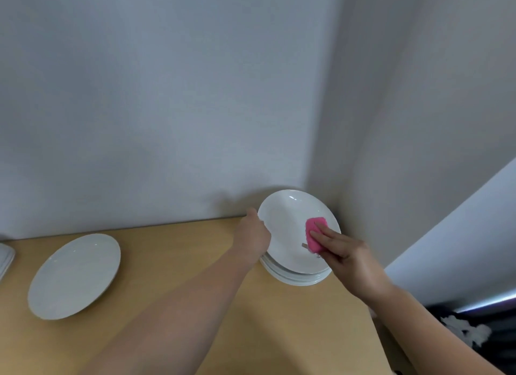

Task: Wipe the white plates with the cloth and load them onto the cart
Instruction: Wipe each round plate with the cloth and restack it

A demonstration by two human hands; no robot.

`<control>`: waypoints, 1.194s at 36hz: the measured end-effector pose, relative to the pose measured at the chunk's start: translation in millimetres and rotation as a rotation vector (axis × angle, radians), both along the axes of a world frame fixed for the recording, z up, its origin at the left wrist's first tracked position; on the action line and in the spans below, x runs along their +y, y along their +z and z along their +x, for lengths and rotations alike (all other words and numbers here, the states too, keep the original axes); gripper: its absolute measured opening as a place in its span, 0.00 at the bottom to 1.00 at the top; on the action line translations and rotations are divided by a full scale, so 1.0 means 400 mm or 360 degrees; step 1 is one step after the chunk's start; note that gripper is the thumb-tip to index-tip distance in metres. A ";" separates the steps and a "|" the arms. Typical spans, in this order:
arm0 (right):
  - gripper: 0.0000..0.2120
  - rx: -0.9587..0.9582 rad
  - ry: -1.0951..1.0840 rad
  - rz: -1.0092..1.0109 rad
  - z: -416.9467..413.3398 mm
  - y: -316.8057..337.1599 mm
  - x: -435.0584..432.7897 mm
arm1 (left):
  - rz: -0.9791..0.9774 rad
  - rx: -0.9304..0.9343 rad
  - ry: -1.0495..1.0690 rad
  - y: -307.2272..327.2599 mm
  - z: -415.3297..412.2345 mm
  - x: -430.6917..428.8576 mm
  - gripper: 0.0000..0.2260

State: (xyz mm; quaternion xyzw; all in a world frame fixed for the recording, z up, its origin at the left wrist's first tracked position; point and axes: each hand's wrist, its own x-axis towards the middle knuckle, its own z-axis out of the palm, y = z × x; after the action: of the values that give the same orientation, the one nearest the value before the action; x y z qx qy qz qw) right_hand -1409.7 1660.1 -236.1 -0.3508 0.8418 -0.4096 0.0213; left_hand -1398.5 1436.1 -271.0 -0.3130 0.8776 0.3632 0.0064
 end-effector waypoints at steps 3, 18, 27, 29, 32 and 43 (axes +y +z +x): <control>0.19 0.0013 0.0012 -0.0008 -0.005 0.007 -0.003 | 0.0141 0.0009 0.0015 0.009 0.006 -0.003 0.04; 0.19 0.0148 0.0121 -0.0035 0.020 0.044 -0.120 | 0.0371 0.0410 0.0156 0.026 0.142 -0.117 0.09; 0.19 0.0219 0.0284 -0.0091 0.096 0.047 -0.311 | 0.0313 0.0528 0.0316 0.032 0.310 -0.292 0.09; 0.19 0.0187 0.0307 -0.0080 0.123 0.034 -0.350 | 0.0315 0.0491 0.0350 0.017 0.359 -0.326 0.09; 0.19 0.0165 0.0342 -0.0030 0.169 0.009 -0.410 | 0.0280 0.0391 0.0379 -0.012 0.434 -0.377 0.09; 0.21 -0.0039 0.0246 0.0097 0.239 -0.081 -0.484 | 0.0280 0.0183 0.0482 -0.148 0.584 -0.455 0.12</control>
State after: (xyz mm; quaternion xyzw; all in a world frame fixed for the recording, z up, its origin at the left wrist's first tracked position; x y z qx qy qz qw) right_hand -1314.2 1466.7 -268.3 -0.4089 0.8240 -0.3851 0.0737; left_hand -1165.0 1254.3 -330.3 -0.4186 0.7842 0.4526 -0.0712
